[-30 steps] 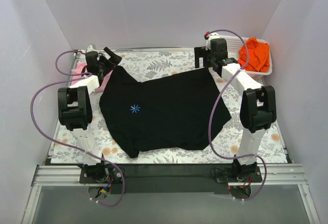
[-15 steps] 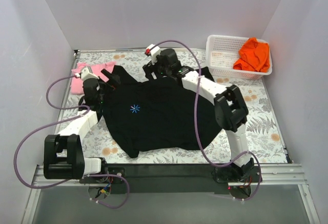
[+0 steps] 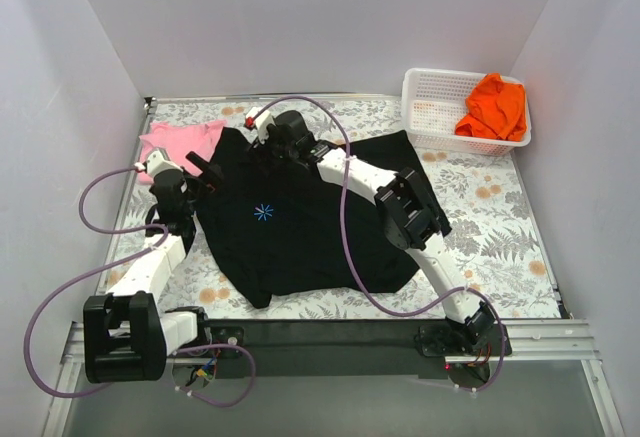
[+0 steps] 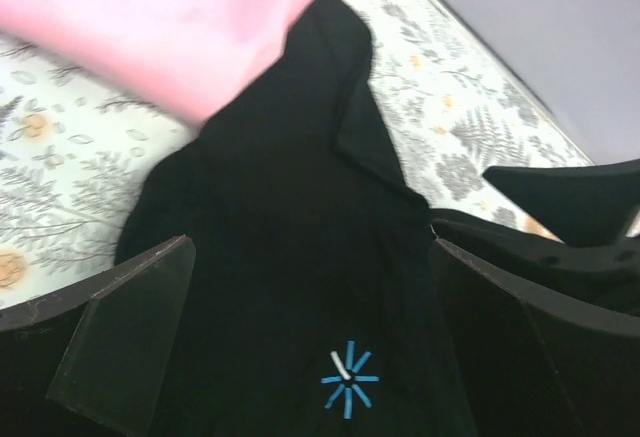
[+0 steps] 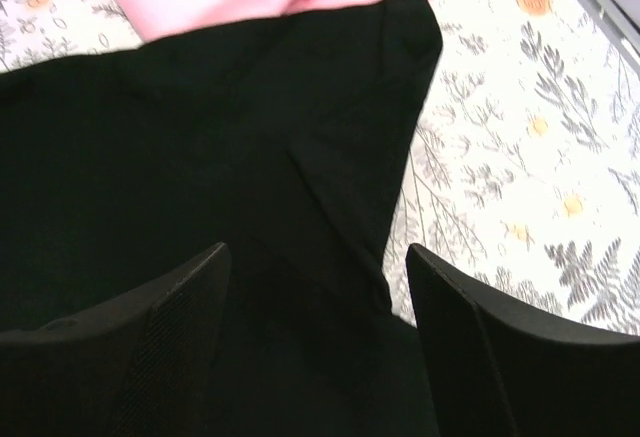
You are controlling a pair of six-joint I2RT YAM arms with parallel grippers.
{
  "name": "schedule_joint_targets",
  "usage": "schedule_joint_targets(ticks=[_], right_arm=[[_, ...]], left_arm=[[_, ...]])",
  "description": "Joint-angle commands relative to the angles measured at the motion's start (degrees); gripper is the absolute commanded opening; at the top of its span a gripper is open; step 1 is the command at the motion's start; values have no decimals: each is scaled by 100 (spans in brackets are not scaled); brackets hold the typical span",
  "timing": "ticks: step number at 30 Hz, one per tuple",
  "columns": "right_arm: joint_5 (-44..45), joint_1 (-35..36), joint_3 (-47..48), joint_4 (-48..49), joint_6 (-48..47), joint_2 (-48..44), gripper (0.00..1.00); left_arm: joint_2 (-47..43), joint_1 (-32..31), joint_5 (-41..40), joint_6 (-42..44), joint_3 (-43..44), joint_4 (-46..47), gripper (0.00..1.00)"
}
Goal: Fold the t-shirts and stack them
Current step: Flatten the tshirt out
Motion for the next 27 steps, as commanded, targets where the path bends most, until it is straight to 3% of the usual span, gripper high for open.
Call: schedule_joint_targets(ticks=[1, 13, 27], right_arm=[[-107, 23, 469, 294, -40, 258, 63], [77, 6, 1392, 48, -14, 1067, 58], [-80, -258, 1586, -40, 136, 1349, 56]], left_arm=[[-15, 114, 57, 0, -95, -100, 98], [20, 123, 462, 17, -103, -136, 98], [-50, 123, 506, 44, -95, -206, 98]])
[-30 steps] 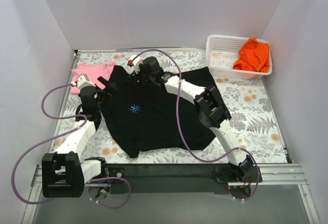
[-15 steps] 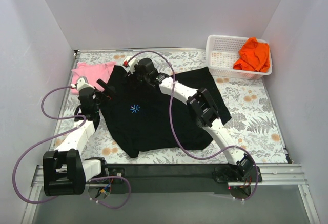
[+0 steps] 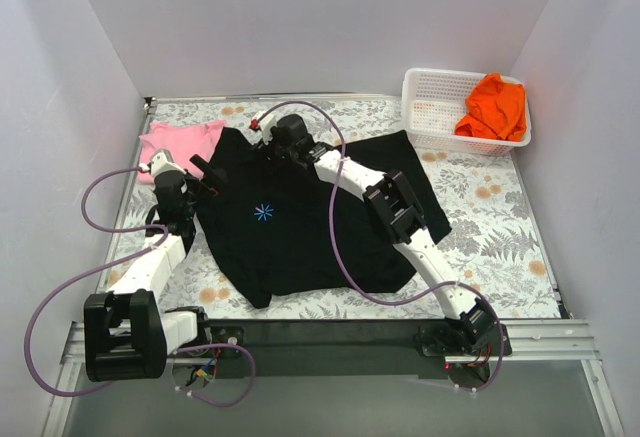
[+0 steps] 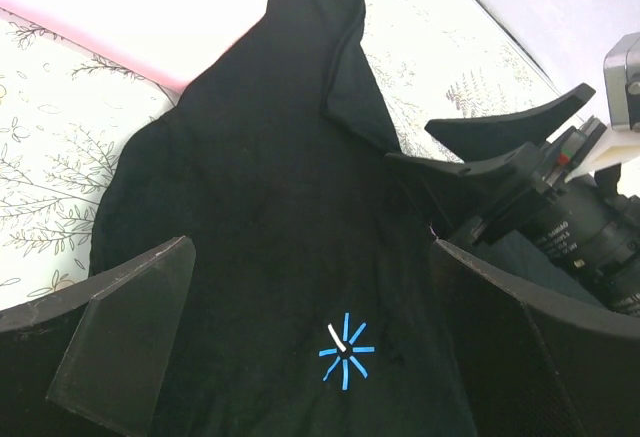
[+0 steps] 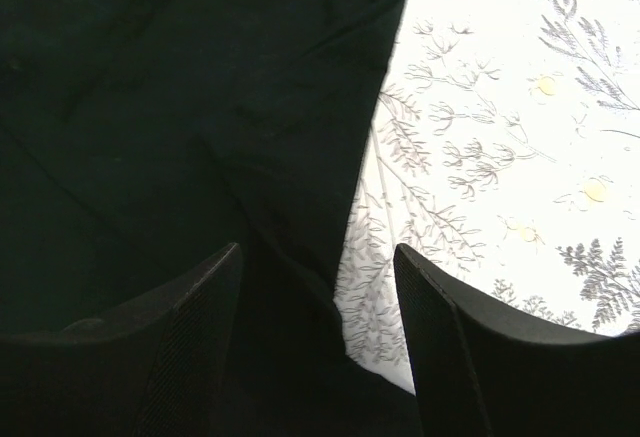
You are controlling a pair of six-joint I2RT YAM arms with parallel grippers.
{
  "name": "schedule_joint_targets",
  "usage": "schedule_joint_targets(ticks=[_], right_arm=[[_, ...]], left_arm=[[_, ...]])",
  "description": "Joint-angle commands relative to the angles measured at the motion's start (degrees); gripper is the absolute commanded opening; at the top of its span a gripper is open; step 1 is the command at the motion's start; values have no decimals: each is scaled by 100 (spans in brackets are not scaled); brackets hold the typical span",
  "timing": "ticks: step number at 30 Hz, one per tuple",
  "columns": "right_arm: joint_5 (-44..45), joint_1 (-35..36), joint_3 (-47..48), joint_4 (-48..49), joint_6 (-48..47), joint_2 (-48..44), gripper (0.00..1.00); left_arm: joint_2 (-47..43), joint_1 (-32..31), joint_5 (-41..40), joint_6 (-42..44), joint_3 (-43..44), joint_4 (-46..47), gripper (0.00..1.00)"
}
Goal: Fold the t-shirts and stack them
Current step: Flatten the tshirt out
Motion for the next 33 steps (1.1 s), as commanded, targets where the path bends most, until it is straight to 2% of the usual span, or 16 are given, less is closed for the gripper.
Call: schedule_joint_targets(ticks=[1, 5, 7, 9, 10, 11, 15, 20, 24, 28, 33], right_arm=[[-116, -83, 393, 58, 127, 94, 56], [-37, -136, 446, -205, 189, 104, 53], [234, -136, 71, -188, 198, -141, 48], [463, -136, -378, -31, 311, -440, 43], [525, -127, -955, -4, 364, -850, 42], [587, -136, -1265, 266, 417, -1072, 40], [719, -145, -2847, 936, 593, -2346, 40], [649, -145, -4456, 1613, 743, -3946, 40], [833, -145, -5300, 1666, 830, -4606, 40], [877, -145, -5899, 1737, 980, -5264, 40], [895, -145, -6541, 1772, 1006, -5960, 40]], left_arm=[[-103, 18, 49, 50, -27, -75, 98], [90, 18, 399, -28, 131, 109, 98], [520, -17, 541, -99, 402, 302, 97], [1240, -26, 847, -117, 675, 540, 91], [1495, -26, 971, -134, 816, 584, 86], [1950, -35, 1111, -160, 1052, 785, 85], [2725, -52, 1350, -266, 1352, 1472, 81], [3307, -114, 1517, -345, 1713, 1849, 76], [3378, -552, 1122, -214, 1923, 1807, 73], [3703, -711, 964, -143, 2397, 1351, 71], [3782, -800, 542, -90, 2417, 1086, 70]])
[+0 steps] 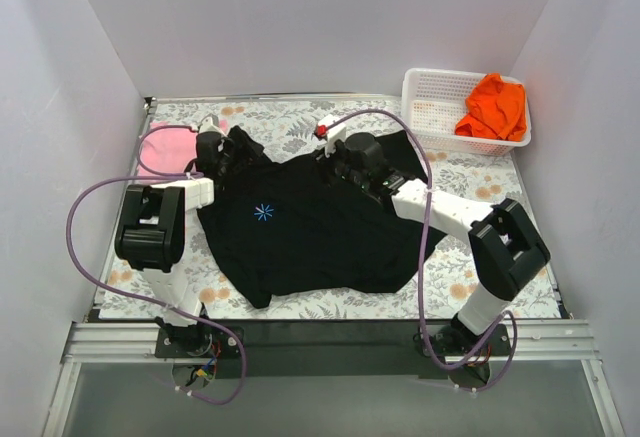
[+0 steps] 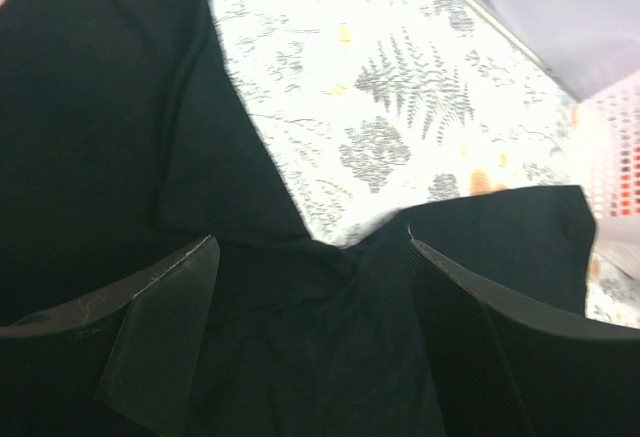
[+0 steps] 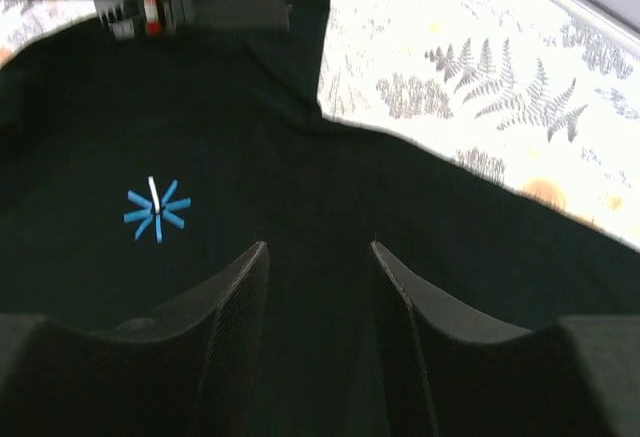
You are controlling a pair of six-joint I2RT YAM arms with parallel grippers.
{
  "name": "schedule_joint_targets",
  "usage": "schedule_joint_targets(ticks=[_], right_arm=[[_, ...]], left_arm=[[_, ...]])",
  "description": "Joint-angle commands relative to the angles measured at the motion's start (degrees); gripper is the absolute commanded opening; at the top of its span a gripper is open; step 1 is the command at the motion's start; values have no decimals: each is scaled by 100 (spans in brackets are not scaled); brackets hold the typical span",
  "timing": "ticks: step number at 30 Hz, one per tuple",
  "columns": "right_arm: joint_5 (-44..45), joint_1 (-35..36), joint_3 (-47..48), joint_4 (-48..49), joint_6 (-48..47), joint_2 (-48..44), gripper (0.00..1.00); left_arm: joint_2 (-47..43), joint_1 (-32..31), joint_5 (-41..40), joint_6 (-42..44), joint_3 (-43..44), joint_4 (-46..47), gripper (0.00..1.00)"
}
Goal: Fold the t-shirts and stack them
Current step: Flatten the tshirt out
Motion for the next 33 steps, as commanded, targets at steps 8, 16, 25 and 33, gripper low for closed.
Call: schedule_joint_targets(ticks=[8, 16, 25, 33], right_arm=[[385, 6, -1013, 216, 257, -1474, 40], [473, 6, -1558, 216, 328, -2529, 41], [657, 6, -1884, 207, 319, -3092, 41], [719, 6, -1919, 198, 293, -3083, 41]], left_arm=[[36, -30, -719, 45, 3, -399, 69], [555, -39, -719, 27, 390, -628, 69], [862, -66, -711, 45, 662, -592, 61], [845, -109, -684, 27, 776, -531, 49]])
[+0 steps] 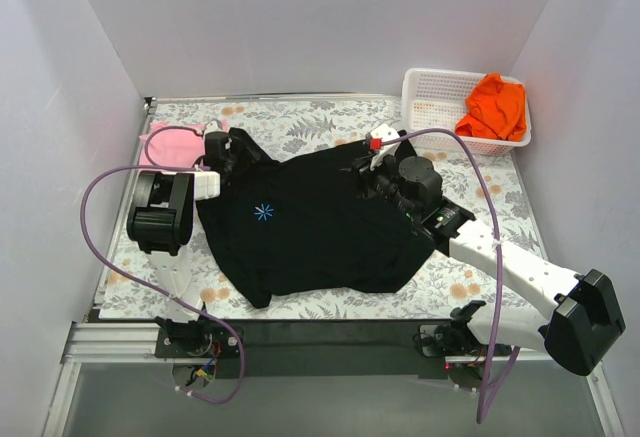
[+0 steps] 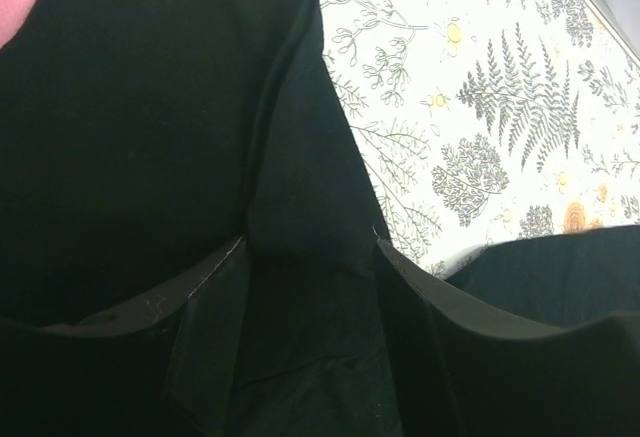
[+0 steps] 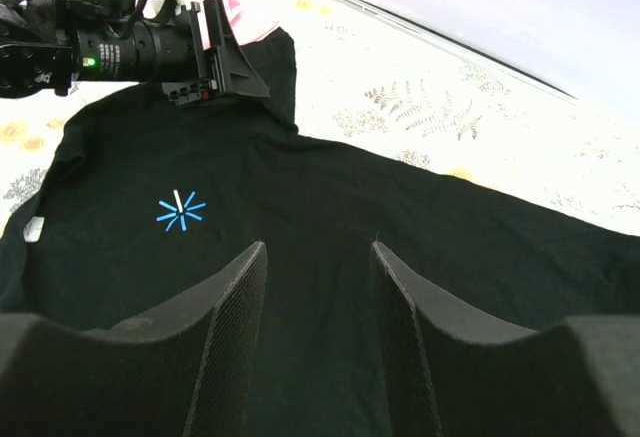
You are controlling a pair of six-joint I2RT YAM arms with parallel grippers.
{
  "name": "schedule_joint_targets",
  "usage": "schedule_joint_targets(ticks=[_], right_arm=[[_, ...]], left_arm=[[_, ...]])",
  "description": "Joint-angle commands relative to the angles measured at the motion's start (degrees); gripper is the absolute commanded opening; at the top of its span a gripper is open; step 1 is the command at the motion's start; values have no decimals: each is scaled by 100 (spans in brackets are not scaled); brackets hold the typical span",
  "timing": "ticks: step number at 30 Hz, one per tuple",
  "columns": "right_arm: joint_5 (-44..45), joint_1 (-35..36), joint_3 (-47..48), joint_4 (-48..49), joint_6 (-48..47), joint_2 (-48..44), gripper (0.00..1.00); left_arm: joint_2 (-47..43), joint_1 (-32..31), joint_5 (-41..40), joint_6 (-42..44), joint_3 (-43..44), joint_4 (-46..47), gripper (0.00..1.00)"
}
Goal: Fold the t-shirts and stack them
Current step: Flatten the tshirt out
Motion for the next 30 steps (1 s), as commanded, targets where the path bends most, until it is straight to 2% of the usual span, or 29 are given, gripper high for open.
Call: schedule_joint_targets(ticks=[1, 3, 5, 6, 8, 9, 11, 19, 30], right_arm=[[116, 6, -20, 202, 15, -58, 42], [98, 15, -29, 202, 15, -58, 42], [107, 6, -37, 202, 24, -76, 42], [133, 6, -46, 202, 24, -93, 42], [151, 6, -55, 202, -2, -111, 42], [168, 6, -72, 194, -3, -111, 42], [177, 6, -81, 194, -11, -128, 42], [239, 6, -169, 150, -20, -225, 42], [344, 6, -204, 150, -64, -339, 42]], left_arm=[[-18, -51, -13, 73, 230, -70, 48], [34, -59, 4, 91, 327, -105, 46], [105, -59, 31, 91, 353, -114, 39], [122, -59, 48, 91, 388, -114, 30], [201, -59, 127, 91, 458, -114, 18], [271, -59, 128, 91, 563, -131, 4], [342, -59, 119, 91, 678, -193, 0], [825, -77, 154, 240, 1381, -430, 0], [615, -121, 119, 354, 1487, -202, 0]])
